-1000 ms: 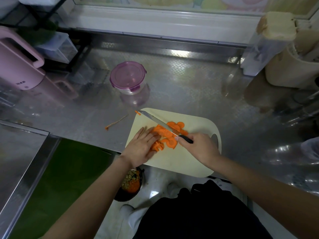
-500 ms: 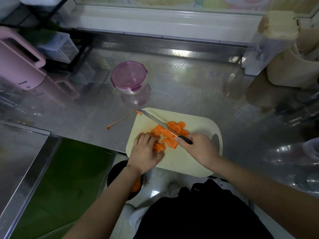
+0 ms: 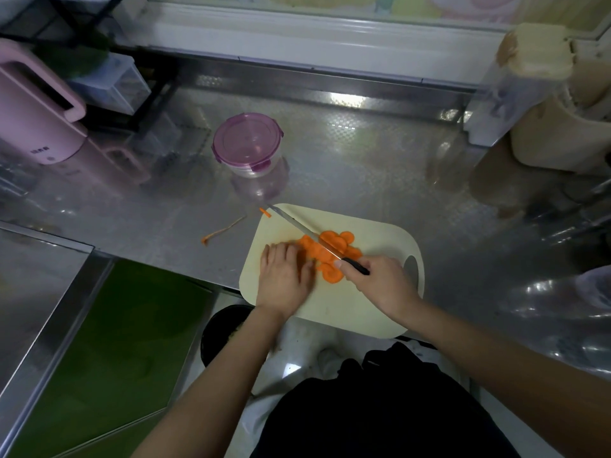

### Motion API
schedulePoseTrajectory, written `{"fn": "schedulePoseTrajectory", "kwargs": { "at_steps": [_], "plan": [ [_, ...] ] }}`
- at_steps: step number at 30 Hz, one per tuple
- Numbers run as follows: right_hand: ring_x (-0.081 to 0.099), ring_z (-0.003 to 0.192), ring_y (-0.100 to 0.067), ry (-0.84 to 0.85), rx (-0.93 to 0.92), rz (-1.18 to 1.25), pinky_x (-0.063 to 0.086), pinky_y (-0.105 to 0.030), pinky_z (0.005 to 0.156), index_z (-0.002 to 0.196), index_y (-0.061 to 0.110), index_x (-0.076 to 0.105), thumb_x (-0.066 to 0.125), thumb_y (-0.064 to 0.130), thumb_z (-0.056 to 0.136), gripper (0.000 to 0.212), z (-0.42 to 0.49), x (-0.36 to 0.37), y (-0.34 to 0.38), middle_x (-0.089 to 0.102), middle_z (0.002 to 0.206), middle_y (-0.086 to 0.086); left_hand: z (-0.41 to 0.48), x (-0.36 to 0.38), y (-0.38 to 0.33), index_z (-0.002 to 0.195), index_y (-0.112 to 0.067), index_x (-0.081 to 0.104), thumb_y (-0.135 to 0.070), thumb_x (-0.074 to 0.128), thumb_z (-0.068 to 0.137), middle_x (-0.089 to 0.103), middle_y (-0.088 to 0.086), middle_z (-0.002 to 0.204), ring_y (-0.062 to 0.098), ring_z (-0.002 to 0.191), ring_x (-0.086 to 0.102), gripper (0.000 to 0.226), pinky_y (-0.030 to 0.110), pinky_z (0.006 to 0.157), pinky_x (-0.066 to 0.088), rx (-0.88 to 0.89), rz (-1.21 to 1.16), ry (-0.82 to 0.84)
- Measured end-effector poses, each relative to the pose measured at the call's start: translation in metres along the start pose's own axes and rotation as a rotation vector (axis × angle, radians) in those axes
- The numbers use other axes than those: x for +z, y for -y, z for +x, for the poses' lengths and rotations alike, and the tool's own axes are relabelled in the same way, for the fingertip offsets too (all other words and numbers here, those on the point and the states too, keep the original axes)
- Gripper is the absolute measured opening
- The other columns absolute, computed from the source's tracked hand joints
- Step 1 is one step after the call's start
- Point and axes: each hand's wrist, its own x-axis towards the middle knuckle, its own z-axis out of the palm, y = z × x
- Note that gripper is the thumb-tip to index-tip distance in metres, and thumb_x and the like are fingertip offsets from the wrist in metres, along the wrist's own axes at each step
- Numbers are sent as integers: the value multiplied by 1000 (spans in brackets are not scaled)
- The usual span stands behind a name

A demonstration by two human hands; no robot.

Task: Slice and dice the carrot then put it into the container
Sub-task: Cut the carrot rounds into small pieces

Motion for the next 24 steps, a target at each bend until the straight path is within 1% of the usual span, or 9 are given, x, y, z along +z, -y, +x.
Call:
{"fn": "schedulePoseTrajectory", "kwargs": {
  "at_steps": [2, 4, 6, 9, 11, 14, 17, 20, 24],
  "plan": [
    [59, 57, -25, 8, -1, 13, 47, -43, 60, 64, 5, 60, 46, 67, 79, 66, -1, 1, -1, 62, 60, -13, 0, -8, 14, 120, -9, 55, -46, 29, 91, 54, 10, 120, 28, 118, 46, 54, 42, 113, 20, -37, 1, 41],
    [60, 59, -25, 11, 6, 25, 47, -43, 60, 67, 5, 63, 46, 68, 78, 66, -2, 3, -1, 63, 62, -13, -1, -12, 24, 126, -9, 53, -39, 34, 95, 51, 9, 127, 26, 122, 43, 47, 35, 112, 23, -48, -50, 91],
    [61, 60, -24, 24, 10, 30, 48, -43, 61, 69, 6, 65, 48, 66, 80, 63, -3, 5, 0, 65, 63, -12, -5, -15, 27, 125, -8, 55, -32, 35, 97, 51, 8, 125, 23, 119, 45, 42, 30, 107, 30, -23, -113, 124],
    [60, 59, -24, 47, 6, 24, 48, -43, 62, 68, 7, 65, 51, 61, 83, 58, -3, 7, 3, 64, 62, -12, -16, -18, 28, 119, -10, 57, -38, 25, 93, 55, 5, 114, 21, 107, 49, 50, 32, 99, 38, 73, -123, 145],
    [60, 58, -25, 50, 1, 24, 48, -43, 61, 66, 6, 63, 51, 61, 83, 59, -3, 7, 4, 64, 62, -13, -24, -18, 29, 117, -12, 56, -41, 23, 92, 55, 4, 111, 21, 102, 49, 51, 32, 95, 39, 104, -91, 148],
    [59, 58, -25, 48, -1, 27, 47, -42, 60, 64, 5, 60, 52, 59, 84, 59, -3, 6, 5, 63, 62, -13, -26, -20, 27, 111, -12, 55, -34, 33, 96, 54, 5, 106, 23, 97, 50, 35, 34, 92, 38, 56, -54, 97],
    [60, 60, -25, 23, 15, 46, 47, -42, 62, 63, 5, 60, 52, 57, 85, 57, -2, 6, 6, 63, 63, -13, -14, -23, 20, 113, -13, 56, -33, 36, 95, 52, 6, 108, 25, 102, 49, 34, 34, 91, 33, -26, -40, 41],
    [57, 57, -24, -12, 33, 78, 45, -41, 61, 62, 1, 59, 52, 55, 87, 60, 0, 6, 7, 60, 60, -16, 6, -22, 11, 120, -15, 55, -30, 44, 95, 51, 5, 113, 24, 110, 45, 31, 33, 92, 28, -75, -14, 48],
    [60, 60, -25, -44, 71, 158, 47, -38, 64, 66, -1, 65, 53, 53, 88, 59, 3, 5, 7, 61, 59, -14, 17, -16, -2, 111, -17, 59, -32, 51, 92, 55, 3, 112, 24, 108, 47, 25, 32, 89, 27, 28, -14, 112]
  ]
}}
